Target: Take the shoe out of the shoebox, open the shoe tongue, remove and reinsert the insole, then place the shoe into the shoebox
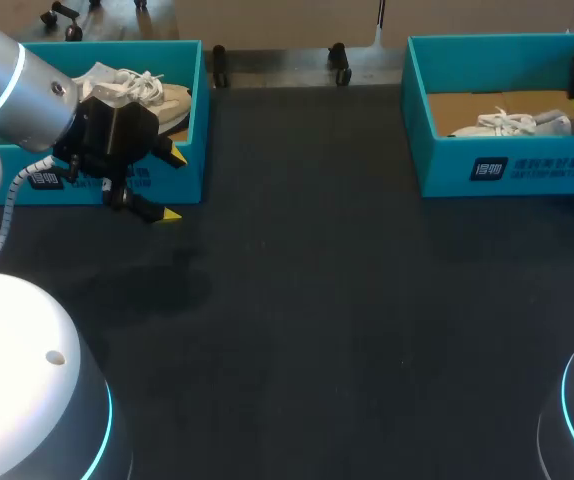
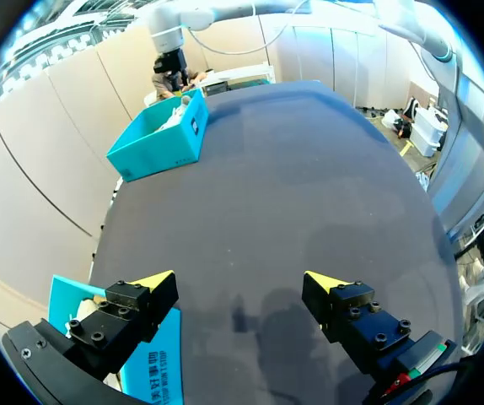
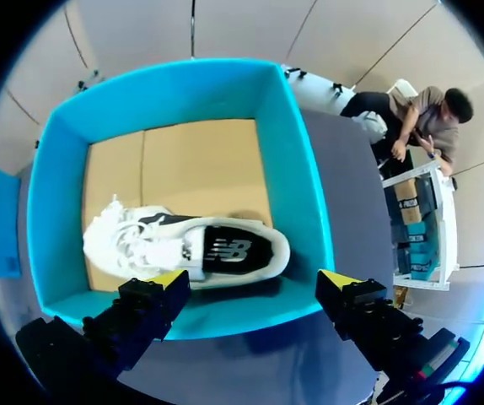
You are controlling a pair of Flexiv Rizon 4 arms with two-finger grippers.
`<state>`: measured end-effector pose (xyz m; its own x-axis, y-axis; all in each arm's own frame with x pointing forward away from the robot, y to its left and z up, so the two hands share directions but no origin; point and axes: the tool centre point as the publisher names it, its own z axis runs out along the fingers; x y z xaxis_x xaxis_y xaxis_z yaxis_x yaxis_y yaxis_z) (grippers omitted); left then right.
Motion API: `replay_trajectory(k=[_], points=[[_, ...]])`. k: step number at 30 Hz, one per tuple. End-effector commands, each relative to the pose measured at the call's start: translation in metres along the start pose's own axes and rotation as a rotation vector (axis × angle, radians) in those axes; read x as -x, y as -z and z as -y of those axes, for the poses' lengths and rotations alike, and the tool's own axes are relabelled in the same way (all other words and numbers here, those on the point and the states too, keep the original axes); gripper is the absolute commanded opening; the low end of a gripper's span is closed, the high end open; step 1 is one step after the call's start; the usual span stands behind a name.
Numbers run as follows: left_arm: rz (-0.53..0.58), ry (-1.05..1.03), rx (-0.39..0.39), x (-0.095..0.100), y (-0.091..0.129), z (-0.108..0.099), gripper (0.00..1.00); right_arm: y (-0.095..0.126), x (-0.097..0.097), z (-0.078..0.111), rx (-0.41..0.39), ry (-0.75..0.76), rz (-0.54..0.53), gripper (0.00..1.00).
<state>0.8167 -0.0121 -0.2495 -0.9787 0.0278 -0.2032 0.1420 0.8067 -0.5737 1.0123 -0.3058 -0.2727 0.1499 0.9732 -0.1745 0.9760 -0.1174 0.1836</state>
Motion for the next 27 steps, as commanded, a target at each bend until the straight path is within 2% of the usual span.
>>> replay_trajectory(k=[1, 3, 13, 23, 27], points=[[0.001, -0.001, 0.003, -0.001, 0.001, 0.0, 1.0, 0.008, -0.006, 0.017, 0.039, 0.015, -0.043, 1.0], [0.001, -0.001, 0.003, -0.001, 0.001, 0.0, 1.0, 0.011, -0.011, 0.021, 0.047, 0.015, -0.068, 1.0], [0.001, -0.001, 0.003, -0.001, 0.001, 0.0, 1.0, 0.044, -0.014, 0.041, 0.048, 0.049, -0.048, 1.0], [0.001, -0.001, 0.003, -0.001, 0.001, 0.0, 1.0, 0.085, -0.02, 0.068, -0.03, 0.103, -0.129, 1.0], [0.001, -0.001, 0.003, -0.001, 0.001, 0.0, 1.0, 0.091, -0.016, 0.076, -0.012, 0.075, -0.063, 1.0]])
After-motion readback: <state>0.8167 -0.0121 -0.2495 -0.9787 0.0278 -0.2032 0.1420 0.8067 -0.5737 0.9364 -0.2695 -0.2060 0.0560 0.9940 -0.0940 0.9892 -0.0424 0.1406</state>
